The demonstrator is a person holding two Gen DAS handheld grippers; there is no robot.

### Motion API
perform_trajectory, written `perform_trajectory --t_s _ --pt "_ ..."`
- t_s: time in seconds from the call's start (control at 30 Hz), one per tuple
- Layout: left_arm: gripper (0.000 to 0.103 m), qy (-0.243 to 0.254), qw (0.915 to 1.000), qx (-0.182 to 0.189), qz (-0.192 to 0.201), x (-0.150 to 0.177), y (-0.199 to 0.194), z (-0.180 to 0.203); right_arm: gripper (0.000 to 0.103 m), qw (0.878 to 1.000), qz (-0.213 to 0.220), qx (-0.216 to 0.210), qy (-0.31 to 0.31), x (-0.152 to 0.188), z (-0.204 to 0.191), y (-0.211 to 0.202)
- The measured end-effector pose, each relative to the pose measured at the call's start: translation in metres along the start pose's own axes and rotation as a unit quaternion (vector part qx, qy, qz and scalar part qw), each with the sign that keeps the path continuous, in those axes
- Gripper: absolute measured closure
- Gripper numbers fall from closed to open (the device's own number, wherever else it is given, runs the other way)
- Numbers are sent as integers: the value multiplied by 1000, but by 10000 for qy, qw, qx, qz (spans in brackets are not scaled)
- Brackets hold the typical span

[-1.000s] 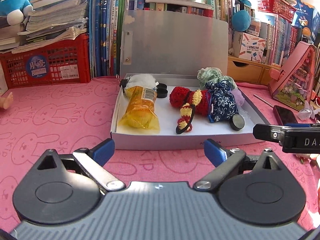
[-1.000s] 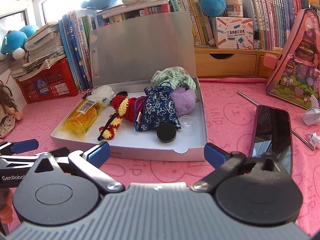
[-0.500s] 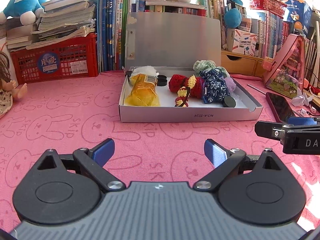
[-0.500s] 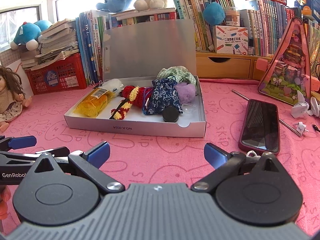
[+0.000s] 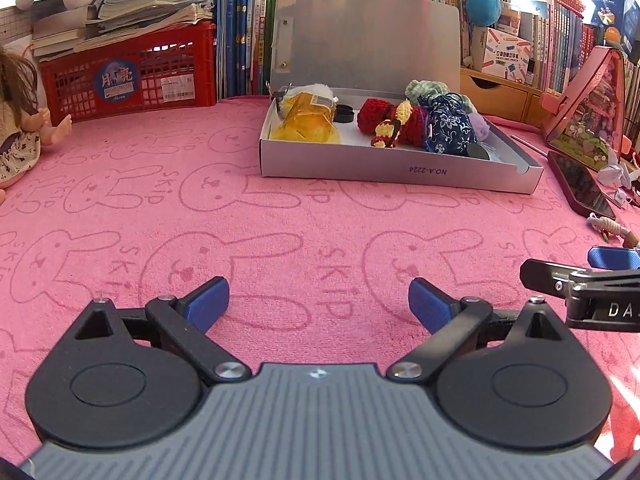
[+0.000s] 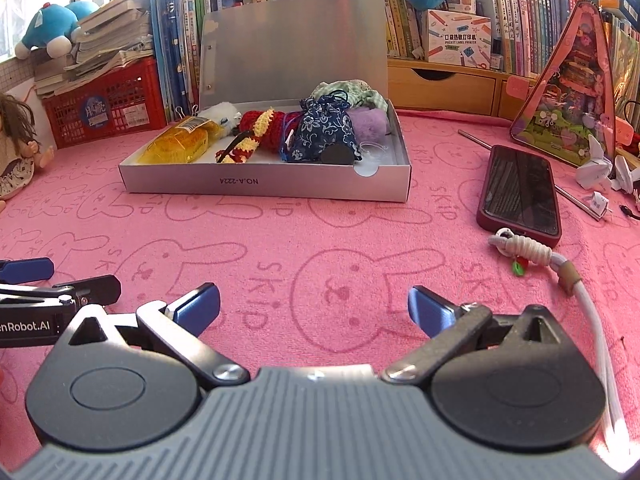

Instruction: Organize objects

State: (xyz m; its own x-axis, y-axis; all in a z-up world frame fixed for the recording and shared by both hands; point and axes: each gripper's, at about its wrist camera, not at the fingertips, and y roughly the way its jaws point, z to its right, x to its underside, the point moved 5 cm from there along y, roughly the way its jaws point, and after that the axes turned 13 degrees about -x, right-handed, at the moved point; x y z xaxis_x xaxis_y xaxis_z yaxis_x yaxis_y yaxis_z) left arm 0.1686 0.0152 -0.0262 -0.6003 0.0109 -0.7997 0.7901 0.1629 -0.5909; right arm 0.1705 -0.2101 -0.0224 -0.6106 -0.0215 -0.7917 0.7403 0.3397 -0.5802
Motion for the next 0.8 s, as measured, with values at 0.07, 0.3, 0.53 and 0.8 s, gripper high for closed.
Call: perform_trajectory --t_s 0.07,0.3,0.53,0.8 --pt "4 101 9999 -51 43 2 0 2 0 10000 -52 25 -29 2 -1 2" --pt "0 143 9999 -54 14 2 3 4 0 9997 -138 124 -154 2 -4 5" --pt "0 162 9998 -68 6 1 4 5 0 9997 -142 129 -154 2 -4 5" --pt "0 167 9998 -97 3 1 4 5 0 9997 -142 126 -155 2 -4 5"
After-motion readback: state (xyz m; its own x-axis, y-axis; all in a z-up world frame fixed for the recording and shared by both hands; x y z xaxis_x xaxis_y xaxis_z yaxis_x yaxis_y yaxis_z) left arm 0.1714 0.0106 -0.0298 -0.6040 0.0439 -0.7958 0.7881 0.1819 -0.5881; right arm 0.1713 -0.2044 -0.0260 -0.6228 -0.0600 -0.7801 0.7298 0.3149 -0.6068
